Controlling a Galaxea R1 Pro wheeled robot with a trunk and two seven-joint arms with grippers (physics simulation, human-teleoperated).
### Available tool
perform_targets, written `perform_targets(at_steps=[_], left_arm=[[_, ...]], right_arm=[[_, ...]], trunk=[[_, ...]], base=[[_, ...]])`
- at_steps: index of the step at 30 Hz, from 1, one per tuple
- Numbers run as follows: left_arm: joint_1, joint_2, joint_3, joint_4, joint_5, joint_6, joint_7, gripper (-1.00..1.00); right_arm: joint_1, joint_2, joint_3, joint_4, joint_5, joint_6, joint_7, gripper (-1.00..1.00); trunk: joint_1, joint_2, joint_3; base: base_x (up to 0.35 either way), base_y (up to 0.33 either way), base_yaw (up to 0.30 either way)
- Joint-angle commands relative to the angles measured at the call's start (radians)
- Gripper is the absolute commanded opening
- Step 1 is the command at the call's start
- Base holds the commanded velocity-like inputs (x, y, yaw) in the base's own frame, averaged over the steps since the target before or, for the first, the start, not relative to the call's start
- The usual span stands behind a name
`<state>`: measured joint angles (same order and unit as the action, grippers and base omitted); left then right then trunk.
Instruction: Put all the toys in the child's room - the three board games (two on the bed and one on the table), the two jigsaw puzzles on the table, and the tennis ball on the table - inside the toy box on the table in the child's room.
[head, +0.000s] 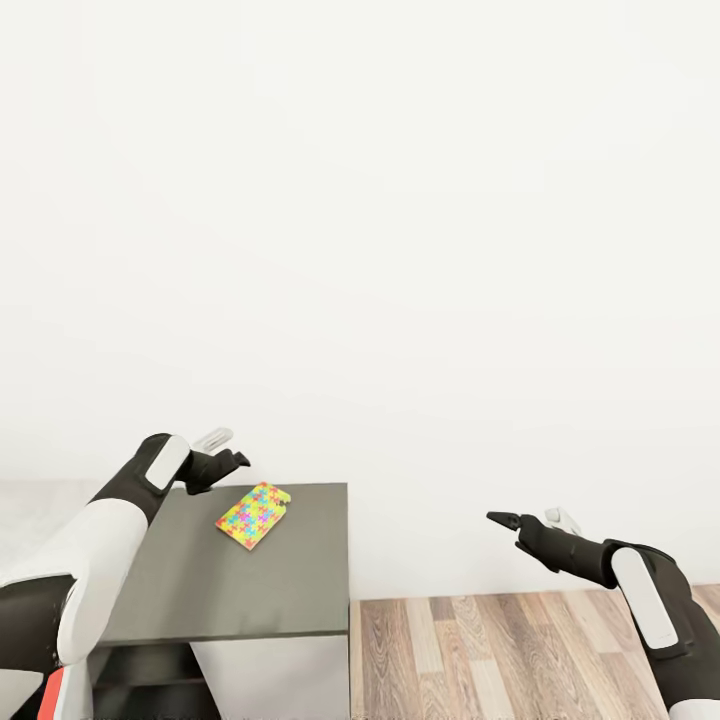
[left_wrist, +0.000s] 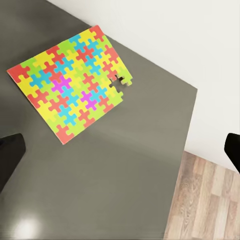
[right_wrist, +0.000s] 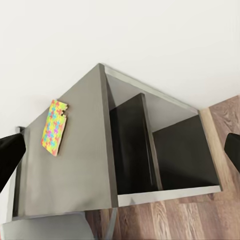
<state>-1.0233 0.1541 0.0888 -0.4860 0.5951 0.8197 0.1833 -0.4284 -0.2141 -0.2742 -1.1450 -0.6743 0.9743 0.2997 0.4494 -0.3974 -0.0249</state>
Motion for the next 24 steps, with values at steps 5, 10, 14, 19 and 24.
perform_targets(at_steps=[5,10,14,19,24], left_arm=[[-0.001,-0.001,-0.001,0.0,0.005,0.0,0.012,1.0],[-0.001,-0.005,-0.003,0.0,0.003,-0.003,0.013,1.0],[-0.001,-0.007,-0.003,0.0,0.003,-0.003,0.013,1.0],[-0.001,-0.007,-0.042,0.0,0.003,-0.004,0.013,1.0],[-0.001,-0.008,-0.076,0.0,0.003,-0.006,0.014,1.0]], right_arm=[[-0.001,0.002,-0.002,0.003,0.01,0.004,0.01,1.0],[-0.001,-0.001,-0.002,0.005,0.01,0.004,0.01,1.0],[-0.001,-0.002,-0.002,0.006,0.01,0.004,0.01,1.0],[-0.001,-0.003,-0.002,0.007,0.01,0.004,0.01,1.0],[-0.001,-0.004,-0.002,0.007,0.01,0.004,0.011,1.0]], trunk=[[0.001,-0.003,-0.011],[0.001,-0.003,-0.019],[0.001,-0.003,-0.026],[0.001,-0.003,-0.034],[0.001,-0.003,-0.042]], base=[[0.0,0.0,0.0],[0.127,0.0,0.0],[0.209,0.0,0.0],[0.055,0.0,0.0],[0.009,0.0,0.0]])
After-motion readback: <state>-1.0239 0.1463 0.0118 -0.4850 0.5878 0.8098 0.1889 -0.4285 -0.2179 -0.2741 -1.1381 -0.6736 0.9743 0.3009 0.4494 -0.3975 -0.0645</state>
